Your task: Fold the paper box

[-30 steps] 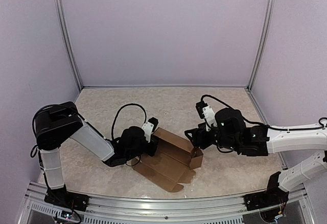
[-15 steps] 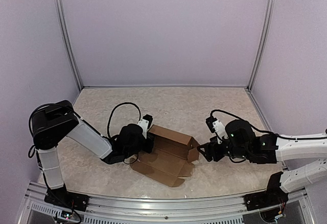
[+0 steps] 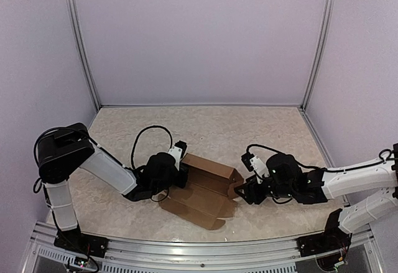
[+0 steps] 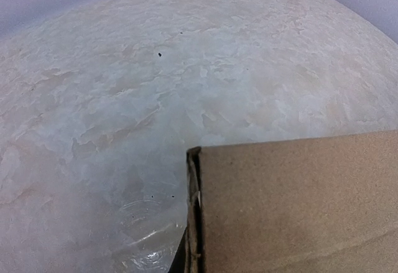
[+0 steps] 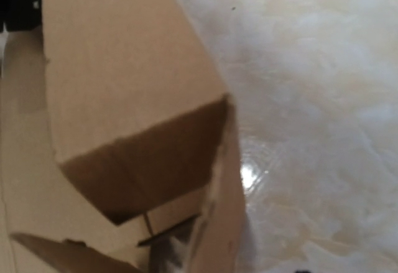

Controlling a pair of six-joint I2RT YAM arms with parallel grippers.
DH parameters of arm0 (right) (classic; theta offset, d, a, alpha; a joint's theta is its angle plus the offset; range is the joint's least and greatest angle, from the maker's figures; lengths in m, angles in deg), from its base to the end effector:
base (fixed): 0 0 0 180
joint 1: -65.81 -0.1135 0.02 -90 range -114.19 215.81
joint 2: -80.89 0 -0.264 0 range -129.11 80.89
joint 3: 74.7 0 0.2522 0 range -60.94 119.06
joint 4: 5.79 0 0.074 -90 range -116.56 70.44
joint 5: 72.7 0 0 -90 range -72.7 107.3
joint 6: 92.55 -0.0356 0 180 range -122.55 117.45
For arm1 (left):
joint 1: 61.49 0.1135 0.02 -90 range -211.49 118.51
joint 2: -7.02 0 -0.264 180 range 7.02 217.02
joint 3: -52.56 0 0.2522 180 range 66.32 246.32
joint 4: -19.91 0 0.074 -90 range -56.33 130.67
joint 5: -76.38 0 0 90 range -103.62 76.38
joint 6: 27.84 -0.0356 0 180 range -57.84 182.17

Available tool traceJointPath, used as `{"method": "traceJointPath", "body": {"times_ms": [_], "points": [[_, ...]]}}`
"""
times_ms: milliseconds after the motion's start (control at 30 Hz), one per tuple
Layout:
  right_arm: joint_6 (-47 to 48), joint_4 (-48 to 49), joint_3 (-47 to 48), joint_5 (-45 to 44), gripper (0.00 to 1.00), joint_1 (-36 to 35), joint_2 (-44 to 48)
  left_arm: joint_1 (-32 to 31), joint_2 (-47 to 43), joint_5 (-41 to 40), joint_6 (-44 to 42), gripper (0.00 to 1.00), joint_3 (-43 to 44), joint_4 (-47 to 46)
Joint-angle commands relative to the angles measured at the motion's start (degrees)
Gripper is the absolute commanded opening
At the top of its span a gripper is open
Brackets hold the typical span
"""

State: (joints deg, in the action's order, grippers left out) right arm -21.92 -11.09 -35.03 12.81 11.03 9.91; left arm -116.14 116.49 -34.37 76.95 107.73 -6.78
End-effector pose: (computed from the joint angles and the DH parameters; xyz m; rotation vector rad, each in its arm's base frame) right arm 0.1391 0.1923 0.1667 -0.6507 2.1861 0.6200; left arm 0.2129 -0.2784 0.1079 0.4802 1.9843 -0.3944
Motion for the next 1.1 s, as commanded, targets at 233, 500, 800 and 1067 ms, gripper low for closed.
{"method": "traceJointPath", "body": {"times_ms": [233,500,800,1067], "points": [[-1.49,9.42,3.18,1.72,0.58,0.62,-8.5,-1.64,-1.83,-5.75,1.75,0.0,3.57,10.43],[-5.23,14.1,4.09,-0.62,0.57,0.12,-12.65,-2.27,-1.94,-9.39,5.82,0.0,6.64,17.29],[-9.47,16.91,5.57,-6.33,0.53,-1.25,-17.13,-2.69,-3.61,-9.04,11.29,0.0,8.79,23.85],[-11.66,17.49,9.5,-12.62,0.41,-2.09,-21.71,-3.77,-4.4,-9.89,14.52,0.0,11.14,29.22]]}}
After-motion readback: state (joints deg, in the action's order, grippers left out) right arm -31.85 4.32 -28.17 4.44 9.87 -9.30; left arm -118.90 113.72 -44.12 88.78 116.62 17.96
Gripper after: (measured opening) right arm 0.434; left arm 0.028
